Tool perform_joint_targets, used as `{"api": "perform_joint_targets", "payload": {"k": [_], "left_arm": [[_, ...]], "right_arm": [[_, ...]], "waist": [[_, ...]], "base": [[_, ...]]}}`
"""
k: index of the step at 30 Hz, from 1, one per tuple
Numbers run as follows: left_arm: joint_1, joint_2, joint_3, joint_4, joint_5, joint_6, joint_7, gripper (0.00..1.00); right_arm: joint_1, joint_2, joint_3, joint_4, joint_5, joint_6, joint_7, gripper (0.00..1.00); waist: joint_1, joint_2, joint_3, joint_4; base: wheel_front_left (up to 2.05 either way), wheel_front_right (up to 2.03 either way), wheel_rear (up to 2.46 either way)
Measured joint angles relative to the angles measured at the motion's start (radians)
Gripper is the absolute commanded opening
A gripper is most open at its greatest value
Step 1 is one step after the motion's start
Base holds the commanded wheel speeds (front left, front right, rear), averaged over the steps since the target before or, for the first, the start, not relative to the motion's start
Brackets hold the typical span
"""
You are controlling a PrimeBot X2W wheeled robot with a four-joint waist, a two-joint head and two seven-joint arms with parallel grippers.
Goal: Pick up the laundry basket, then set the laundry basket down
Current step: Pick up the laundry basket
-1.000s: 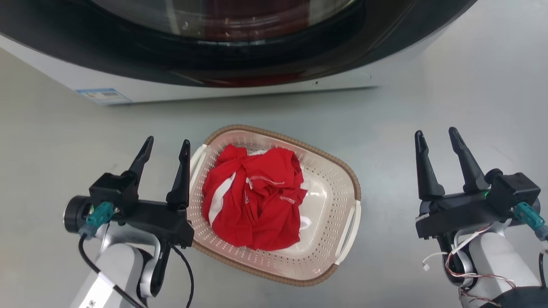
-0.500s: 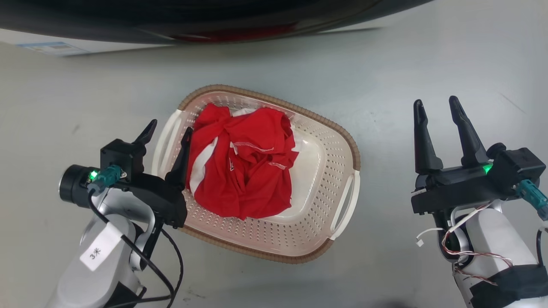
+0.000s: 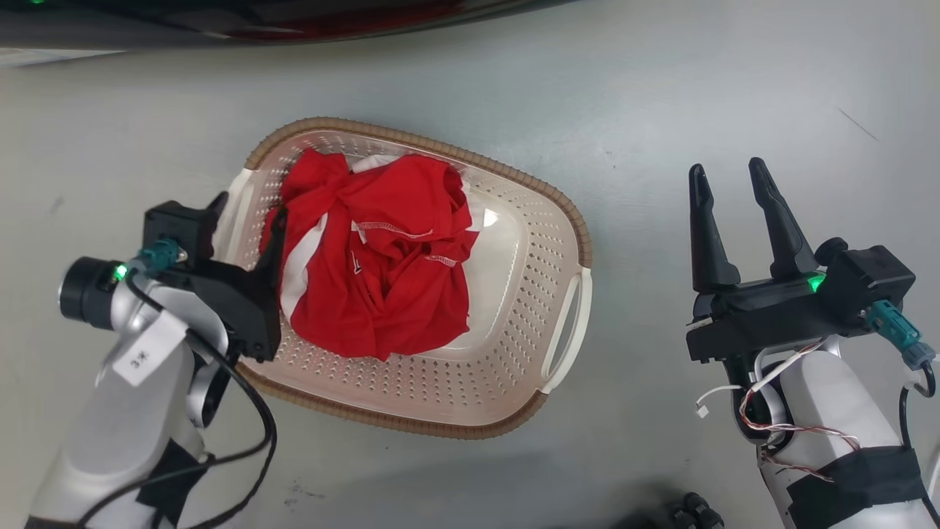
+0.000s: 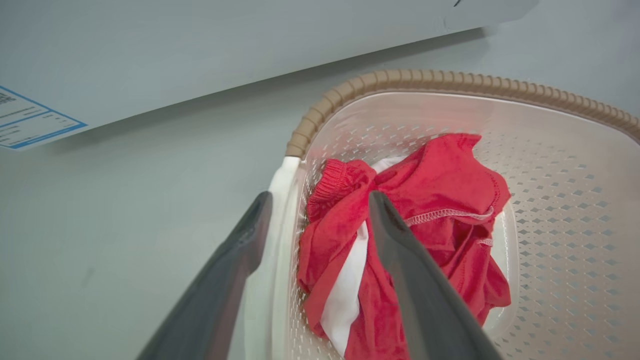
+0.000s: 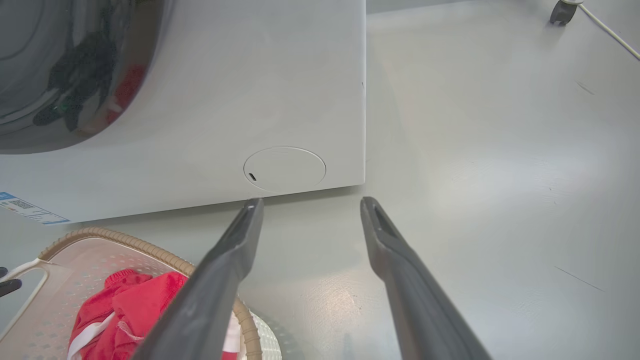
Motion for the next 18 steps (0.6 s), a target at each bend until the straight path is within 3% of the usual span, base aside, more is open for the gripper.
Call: {"api": "perform_joint_targets", "payload": {"k": [16,17,18], "left_arm": [[-0.087,-0.002,0.018,0.178,-0.002,0.000,0.034,1.00],[-0.090,-0.002,0.018,0.186,-0.002,0.000,0.034,0.84],[-0.095,-0.002,0.018,0.197,-0.002,0.000,0.034,0.53]], "right_arm": [[-0.010,0.010,-0.023,0.019,-0.004,0.016,0.000,1.00],[-0.010,0.010,-0.025,0.019,-0.004,0.017,0.000,1.00],[-0.010,0.011,-0.025,0.020,-0.009,0.018,0.000,1.00]], "waist": [[0.0000,0.0000,0.026,-0.034],[0.0000,0.0000,0.026,-0.034],[0.0000,0.0000,0.026,-0.034]], "base": [[0.00,0.00,0.00],[0.00,0.00,0.00],[0.00,0.00,0.00]]}}
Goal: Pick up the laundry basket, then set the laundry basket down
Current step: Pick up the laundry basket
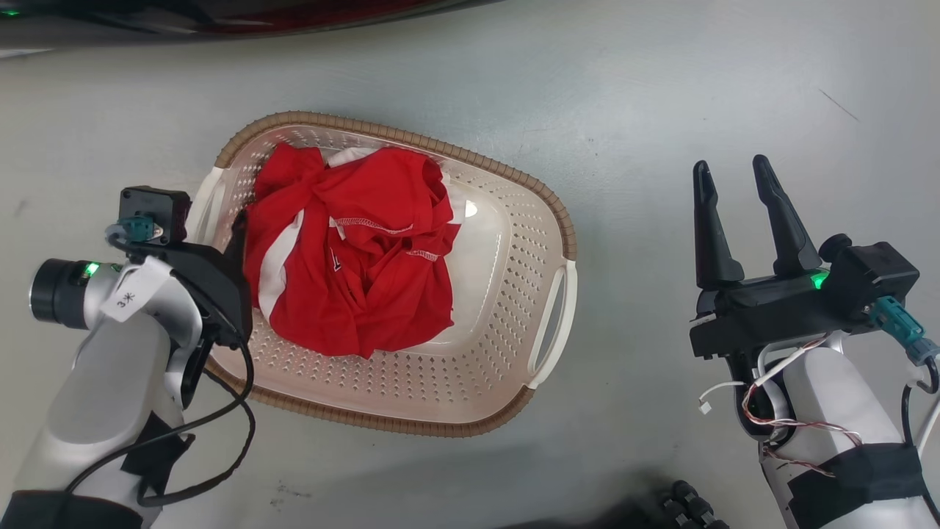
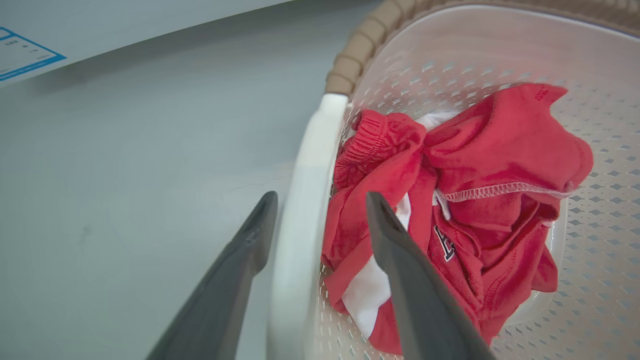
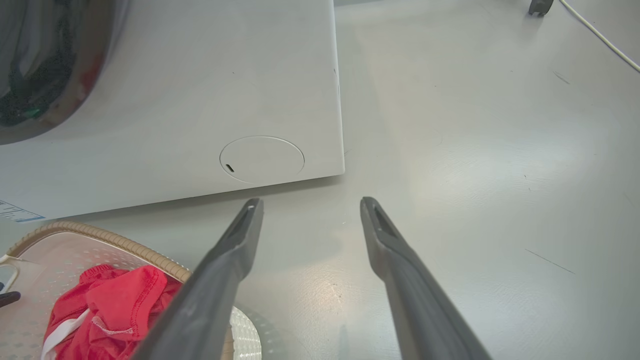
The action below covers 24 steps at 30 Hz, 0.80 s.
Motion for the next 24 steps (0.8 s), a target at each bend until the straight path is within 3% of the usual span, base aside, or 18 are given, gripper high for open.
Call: {"api": "perform_joint_targets", "payload": {"k": [2,3,5,17,24], "left_arm": [[-0.008,0.000,0.000,0.014,0.000,0.000,0.000,0.31],[-0.011,-0.001,0.000,0.021,0.000,0.000,0.000,0.00],[-0.017,0.000,-0.002,0.035,0.000,-0.017,0.000,0.00],[-0.044,-0.023,-0.003,0.100,-0.003,-0.017,-0.010,0.00],[-0.045,-0.059,0.038,0.155,-0.063,-0.016,-0.027,0.00]], "right_arm": [[0.000,0.002,-0.001,0.002,-0.002,0.003,0.000,1.00],[0.000,0.002,-0.002,0.003,-0.002,0.004,0.000,1.00],[0.000,0.003,-0.005,0.004,-0.002,0.007,0.000,1.00],[-0.002,0.006,-0.019,0.012,-0.012,0.013,0.000,1.00],[-0.002,0.009,-0.035,0.023,-0.018,0.016,0.000,1.00]], "waist": [[0.0000,0.0000,0.000,0.000],[0.0000,0.0000,0.000,0.000],[0.0000,-0.0002,-0.001,0.000],[-0.0001,-0.0002,-0.007,0.006],[-0.0001,-0.0002,-0.018,0.015]], "base": [[0.00,0.00,0.00],[0.00,0.00,0.00],[0.00,0.00,0.00],[0.00,0.00,0.00],[0.00,0.00,0.00]]}}
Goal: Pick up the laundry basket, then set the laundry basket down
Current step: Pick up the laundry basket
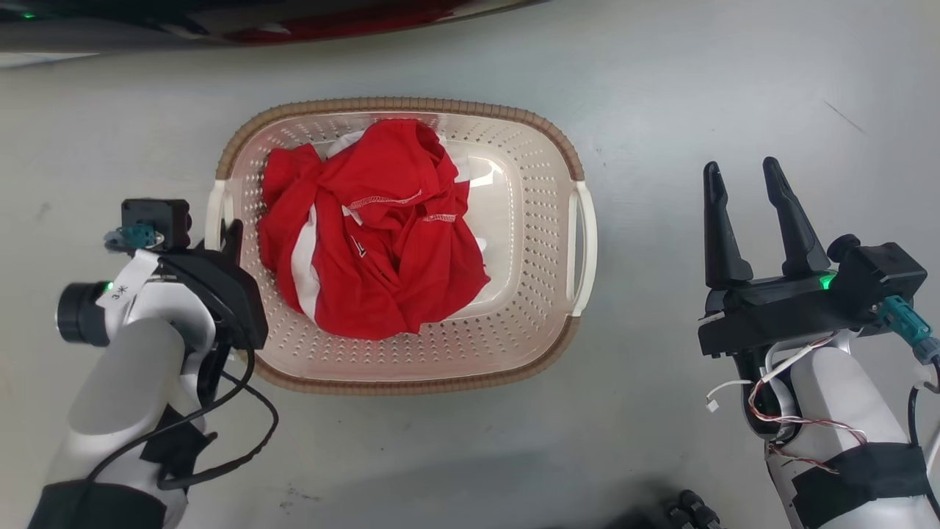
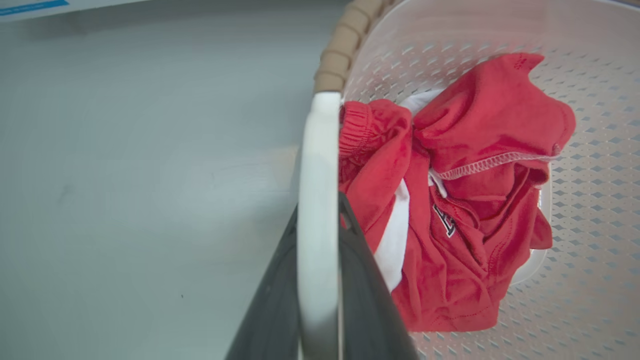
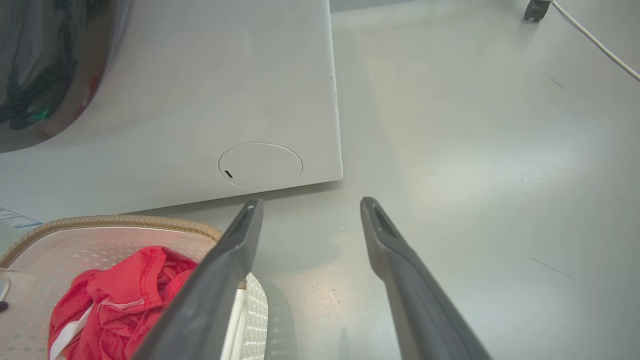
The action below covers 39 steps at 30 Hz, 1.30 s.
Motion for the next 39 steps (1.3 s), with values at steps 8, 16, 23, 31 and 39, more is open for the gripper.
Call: {"api": "perform_joint_targets", "payload": {"k": [8,16,23,31,39], "left_arm": [[0.033,-0.045,0.033,0.060,-0.052,0.001,-0.010,0.00],[0.044,-0.053,0.043,0.097,-0.068,-0.001,-0.014,0.00],[0.042,-0.053,0.042,0.115,-0.068,-0.010,-0.026,1.00],[0.019,-0.055,0.045,0.121,-0.070,-0.011,-0.080,1.00],[0.022,-0.072,0.064,0.074,-0.069,-0.010,-0.236,1.00]], "right_arm": [[0.001,0.000,-0.017,0.004,-0.001,0.006,0.000,1.00],[0.000,0.000,-0.018,0.004,-0.009,0.010,0.000,1.00],[0.000,0.000,-0.022,0.004,-0.012,0.017,0.000,1.00],[0.001,0.000,-0.033,0.019,-0.021,0.018,0.000,1.00],[0.004,-0.013,-0.055,0.038,-0.037,0.024,0.000,1.00]], "waist": [[0.0000,0.0000,-0.027,0.025],[0.0001,0.0000,-0.039,0.044],[0.0002,0.0000,-0.043,0.051],[0.0002,0.0001,-0.057,0.057],[0.0002,0.0001,-0.111,0.072]], "base": [[0.00,0.00,0.00],[0.00,0.00,0.00],[0.00,0.00,0.00],[0.00,0.00,0.00],[0.00,0.00,0.00]]}}
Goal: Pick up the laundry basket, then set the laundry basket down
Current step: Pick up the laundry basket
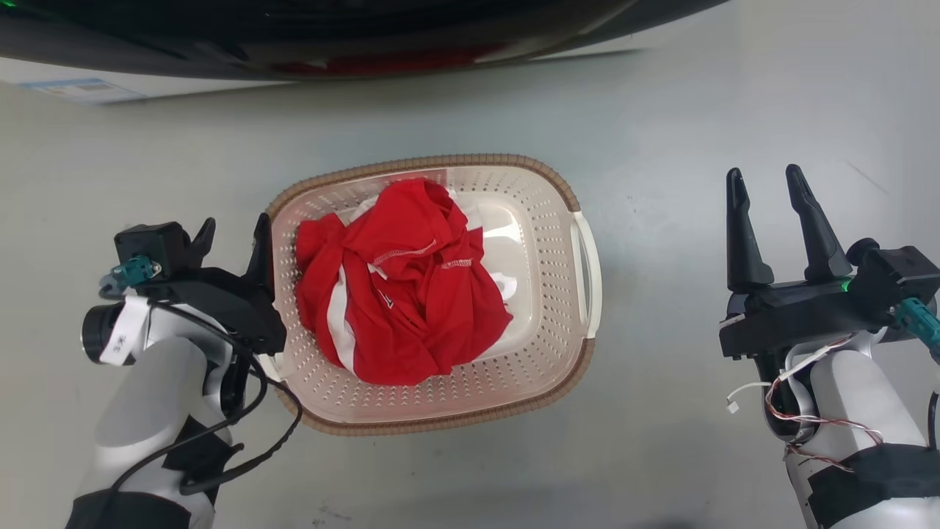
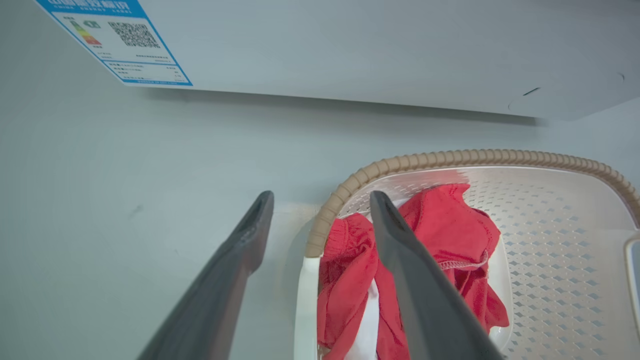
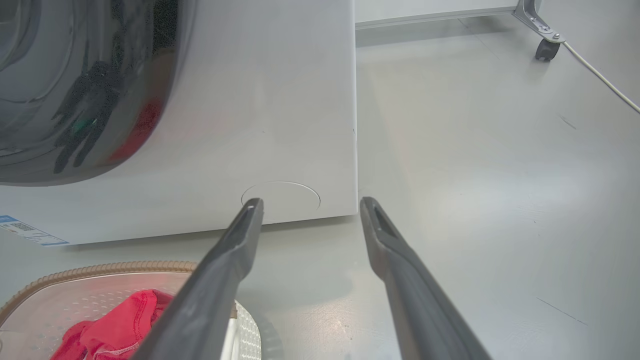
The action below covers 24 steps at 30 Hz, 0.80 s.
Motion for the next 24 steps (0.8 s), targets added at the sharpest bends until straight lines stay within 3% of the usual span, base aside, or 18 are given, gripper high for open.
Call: {"api": "perform_joint_targets", "payload": {"k": [4,14,24], "left_arm": [[0.020,-0.014,0.000,-0.025,0.002,0.000,-0.064,1.00],[0.126,-0.029,0.003,-0.121,0.018,0.003,-0.073,1.00],[0.258,-0.021,0.021,-0.312,0.076,0.042,-0.073,1.00]], "right_arm": [[0.007,-0.007,-0.010,0.015,-0.009,0.000,0.000,1.00],[0.041,-0.017,-0.026,0.027,-0.025,0.000,0.000,1.00],[0.102,-0.029,-0.043,0.000,-0.035,-0.003,0.000,1.00]], "waist": [[0.0000,0.0000,-0.043,0.011],[-0.0001,0.0000,-0.175,0.043],[-0.0002,0.0000,-0.321,0.069]], "base": [[0.00,0.00,0.00],[0.00,0.00,0.00],[0.00,0.00,0.00]]}}
